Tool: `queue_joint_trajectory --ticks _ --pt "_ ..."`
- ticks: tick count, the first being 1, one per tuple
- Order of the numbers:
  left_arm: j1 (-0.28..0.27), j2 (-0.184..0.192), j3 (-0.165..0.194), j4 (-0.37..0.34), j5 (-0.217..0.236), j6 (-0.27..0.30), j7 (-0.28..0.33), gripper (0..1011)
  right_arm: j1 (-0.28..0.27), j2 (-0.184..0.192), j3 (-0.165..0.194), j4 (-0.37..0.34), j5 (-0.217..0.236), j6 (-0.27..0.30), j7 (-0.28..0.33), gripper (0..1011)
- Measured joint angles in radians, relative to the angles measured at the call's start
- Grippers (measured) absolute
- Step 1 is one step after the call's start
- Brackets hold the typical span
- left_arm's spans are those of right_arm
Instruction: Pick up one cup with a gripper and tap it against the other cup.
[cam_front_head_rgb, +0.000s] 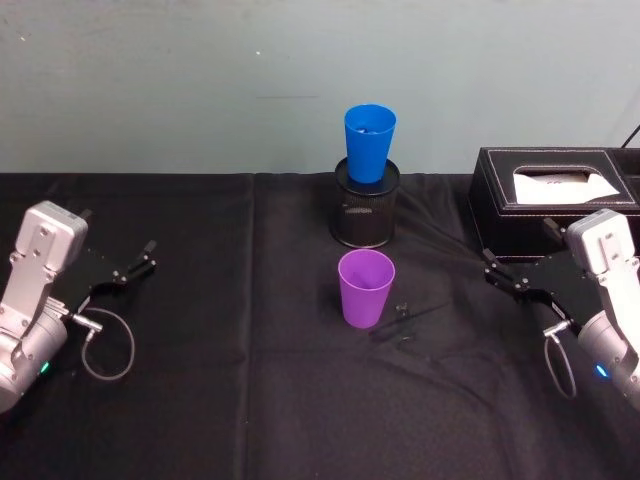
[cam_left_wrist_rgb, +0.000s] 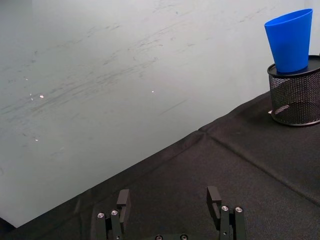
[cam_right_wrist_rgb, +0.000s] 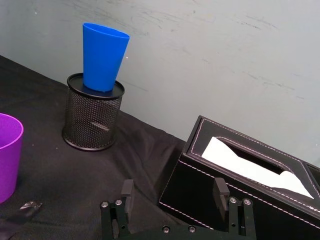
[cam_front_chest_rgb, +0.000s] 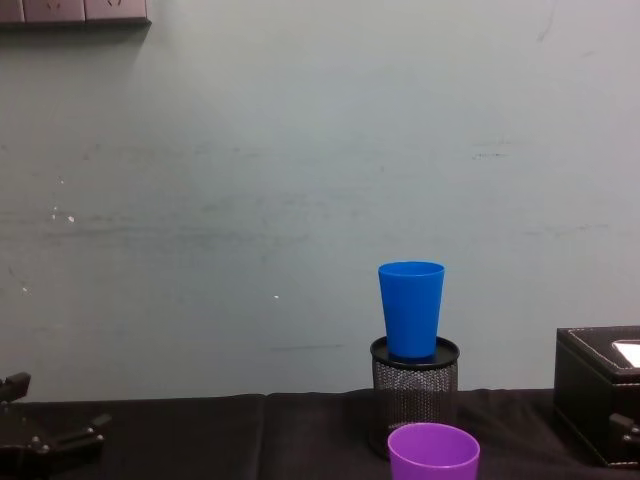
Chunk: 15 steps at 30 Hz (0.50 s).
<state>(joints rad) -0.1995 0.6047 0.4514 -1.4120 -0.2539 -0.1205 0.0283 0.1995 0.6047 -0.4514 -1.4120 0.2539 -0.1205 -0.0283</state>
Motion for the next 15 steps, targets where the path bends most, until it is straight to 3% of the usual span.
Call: queue_joint_trajectory --ticks 15 --pt "0.000 0.000 0.000 0.000 0.000 0.000 0.000 1000 0.000 0.000 0.000 0.000 0.000 0.000 0.000 1003"
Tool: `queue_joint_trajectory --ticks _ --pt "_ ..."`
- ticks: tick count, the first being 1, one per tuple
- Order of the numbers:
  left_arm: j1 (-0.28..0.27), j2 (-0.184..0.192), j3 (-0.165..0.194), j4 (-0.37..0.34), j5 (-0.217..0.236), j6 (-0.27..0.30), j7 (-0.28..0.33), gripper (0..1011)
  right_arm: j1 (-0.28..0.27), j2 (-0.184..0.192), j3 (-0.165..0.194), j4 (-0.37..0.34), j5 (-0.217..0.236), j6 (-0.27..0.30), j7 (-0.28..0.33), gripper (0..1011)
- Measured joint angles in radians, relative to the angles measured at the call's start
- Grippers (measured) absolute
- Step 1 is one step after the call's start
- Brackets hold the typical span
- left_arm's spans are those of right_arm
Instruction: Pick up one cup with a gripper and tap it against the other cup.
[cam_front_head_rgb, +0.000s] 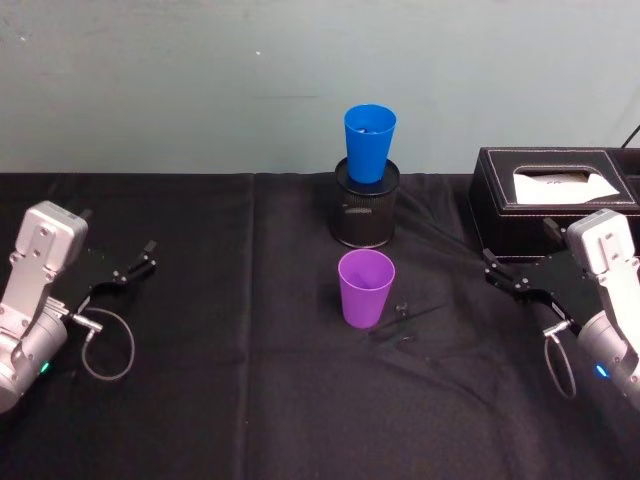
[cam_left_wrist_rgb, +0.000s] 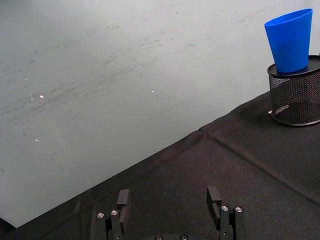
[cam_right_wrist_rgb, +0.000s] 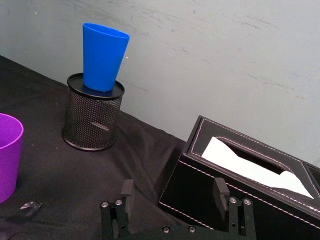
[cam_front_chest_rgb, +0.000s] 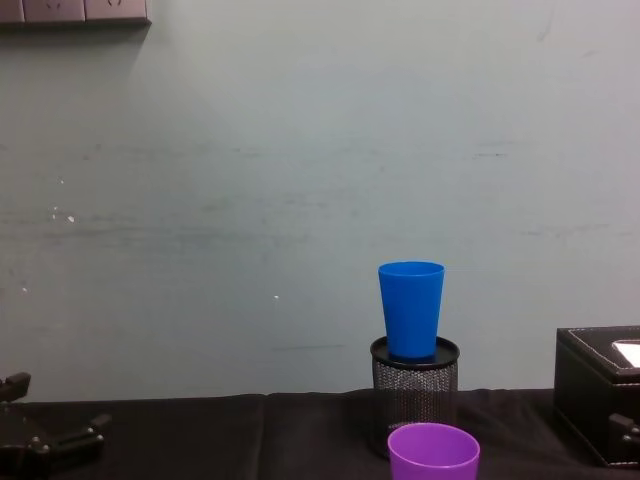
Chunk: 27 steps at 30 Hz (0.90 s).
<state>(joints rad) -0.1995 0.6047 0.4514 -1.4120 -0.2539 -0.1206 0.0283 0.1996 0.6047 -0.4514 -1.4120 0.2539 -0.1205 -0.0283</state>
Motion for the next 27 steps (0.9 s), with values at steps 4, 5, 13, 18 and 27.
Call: queue_joint_trajectory --ticks 4,5,13,18,27 --pt "0.000 0.000 0.000 0.000 0.000 0.000 0.000 1000 0.000 0.000 0.000 0.000 0.000 0.000 0.000 1003" --pt "0.000 0.000 0.000 0.000 0.000 0.000 0.000 1000 0.000 0.000 0.000 0.000 0.000 0.000 0.000 1003" --pt "0.000 0.000 0.000 0.000 0.000 0.000 0.000 1000 0.000 0.000 0.000 0.000 0.000 0.000 0.000 1003" --pt "0.000 0.000 0.000 0.000 0.000 0.000 0.000 1000 0.000 0.000 0.000 0.000 0.000 0.000 0.000 1003" --pt "0.000 0.000 0.000 0.000 0.000 0.000 0.000 1000 0.000 0.000 0.000 0.000 0.000 0.000 0.000 1003"
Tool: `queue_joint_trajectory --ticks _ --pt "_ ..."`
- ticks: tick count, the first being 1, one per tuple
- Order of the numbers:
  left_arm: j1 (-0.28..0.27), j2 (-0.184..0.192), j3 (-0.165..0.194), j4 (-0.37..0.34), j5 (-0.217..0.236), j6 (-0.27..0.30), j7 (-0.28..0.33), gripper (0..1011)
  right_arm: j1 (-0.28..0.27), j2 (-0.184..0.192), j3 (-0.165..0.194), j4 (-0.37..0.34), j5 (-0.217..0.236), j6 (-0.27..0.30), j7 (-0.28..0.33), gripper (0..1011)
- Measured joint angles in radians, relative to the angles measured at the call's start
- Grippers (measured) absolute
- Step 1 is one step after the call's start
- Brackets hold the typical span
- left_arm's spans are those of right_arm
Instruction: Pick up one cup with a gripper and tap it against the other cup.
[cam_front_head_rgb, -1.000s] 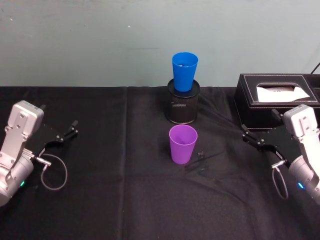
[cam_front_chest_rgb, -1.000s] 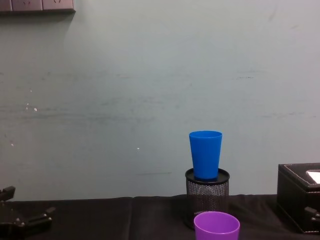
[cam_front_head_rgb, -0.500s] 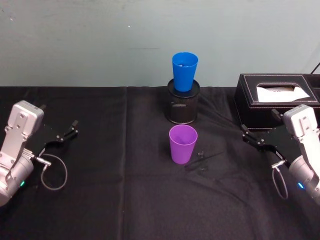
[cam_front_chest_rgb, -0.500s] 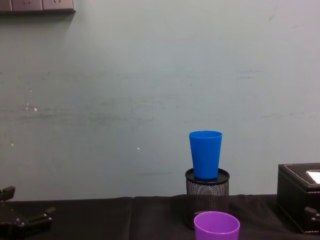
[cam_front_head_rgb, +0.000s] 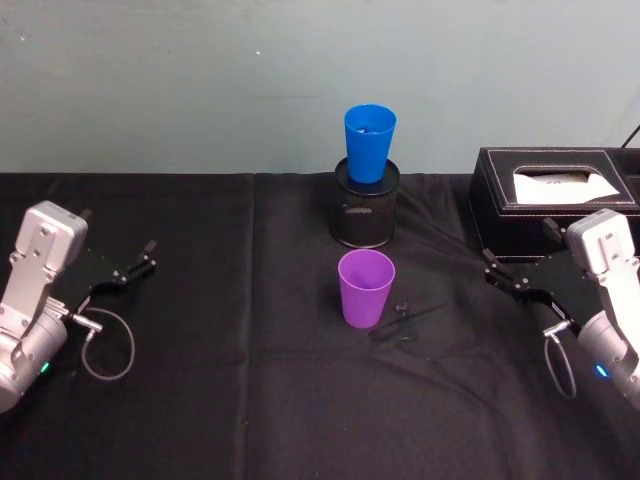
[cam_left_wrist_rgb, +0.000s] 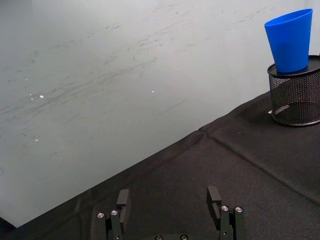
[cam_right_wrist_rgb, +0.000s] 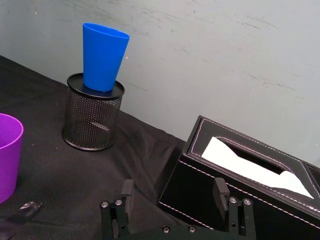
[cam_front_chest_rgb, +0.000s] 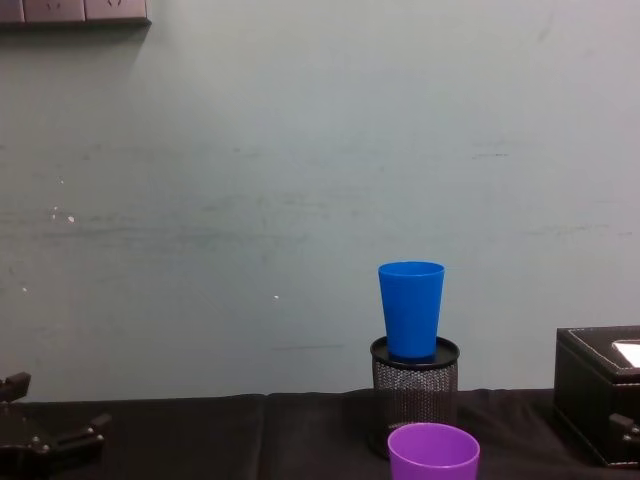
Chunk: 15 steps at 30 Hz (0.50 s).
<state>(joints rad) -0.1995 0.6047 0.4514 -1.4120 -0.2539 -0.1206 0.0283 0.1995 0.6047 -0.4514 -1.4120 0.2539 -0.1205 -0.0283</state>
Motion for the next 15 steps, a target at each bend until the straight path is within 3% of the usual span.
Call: queue_joint_trajectory --ticks 7,15 --pt "0.000 0.000 0.000 0.000 0.000 0.000 0.000 1000 -0.010 -0.001 -0.002 -0.004 -0.008 -0.005 0.011 1003" --pt "0.000 0.000 0.000 0.000 0.000 0.000 0.000 1000 -0.045 -0.017 -0.028 -0.017 -0.001 -0.053 0.109 1003"
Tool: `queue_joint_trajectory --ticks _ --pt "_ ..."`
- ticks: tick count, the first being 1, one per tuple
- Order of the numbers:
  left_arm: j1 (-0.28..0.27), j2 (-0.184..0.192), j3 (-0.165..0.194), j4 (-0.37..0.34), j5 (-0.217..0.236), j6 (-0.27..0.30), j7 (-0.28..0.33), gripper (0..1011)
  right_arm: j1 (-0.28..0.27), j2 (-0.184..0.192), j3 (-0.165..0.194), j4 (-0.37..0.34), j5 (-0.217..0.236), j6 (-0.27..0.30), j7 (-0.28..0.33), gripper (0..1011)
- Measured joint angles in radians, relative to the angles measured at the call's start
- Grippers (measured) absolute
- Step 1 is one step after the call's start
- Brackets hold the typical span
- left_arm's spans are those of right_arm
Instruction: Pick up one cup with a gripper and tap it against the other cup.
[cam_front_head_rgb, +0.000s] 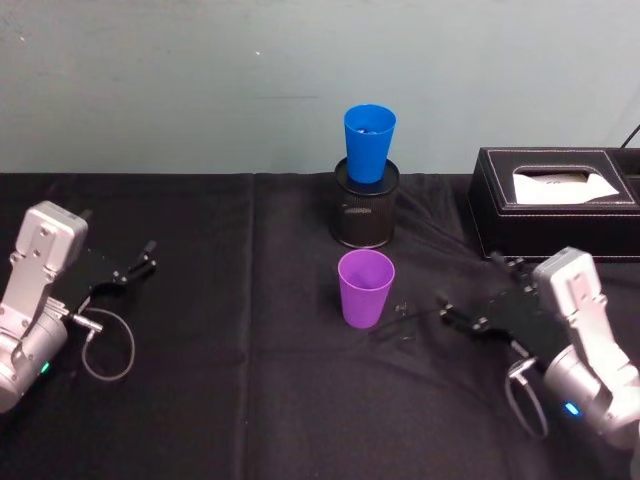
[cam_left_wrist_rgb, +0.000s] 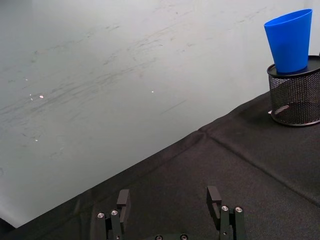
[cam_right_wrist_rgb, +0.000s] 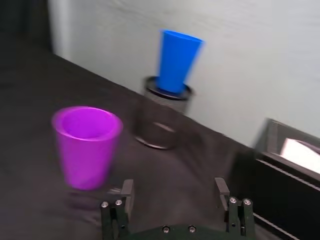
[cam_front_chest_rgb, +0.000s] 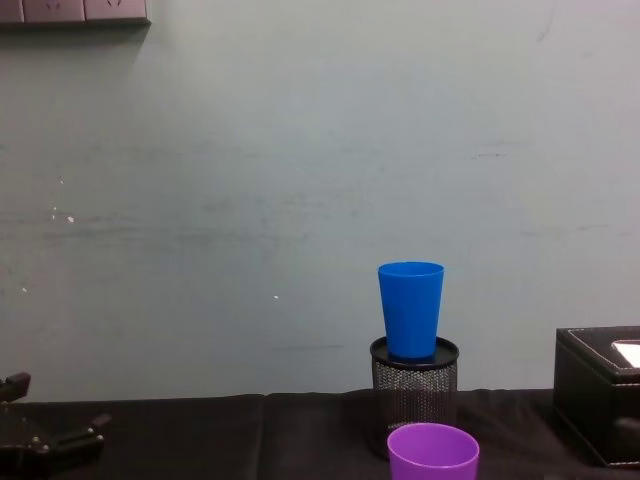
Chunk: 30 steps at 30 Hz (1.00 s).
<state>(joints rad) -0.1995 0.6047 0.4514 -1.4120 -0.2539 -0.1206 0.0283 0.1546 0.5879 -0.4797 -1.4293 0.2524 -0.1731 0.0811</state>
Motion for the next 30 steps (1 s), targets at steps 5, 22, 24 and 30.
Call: queue_joint_trajectory --ticks 5,22,24,30 --pt "0.000 0.000 0.000 0.000 0.000 0.000 0.000 1000 0.000 -0.036 -0.023 0.013 0.018 -0.037 0.074 1003" --pt "0.000 0.000 0.000 0.000 0.000 0.000 0.000 1000 0.069 -0.179 -0.035 0.123 0.072 -0.038 0.197 1003" --pt "0.000 0.000 0.000 0.000 0.000 0.000 0.000 1000 0.073 -0.188 -0.032 0.131 0.073 -0.037 0.201 1003" --pt "0.000 0.000 0.000 0.000 0.000 0.000 0.000 1000 0.084 -0.214 -0.023 0.151 0.076 -0.036 0.211 1003"
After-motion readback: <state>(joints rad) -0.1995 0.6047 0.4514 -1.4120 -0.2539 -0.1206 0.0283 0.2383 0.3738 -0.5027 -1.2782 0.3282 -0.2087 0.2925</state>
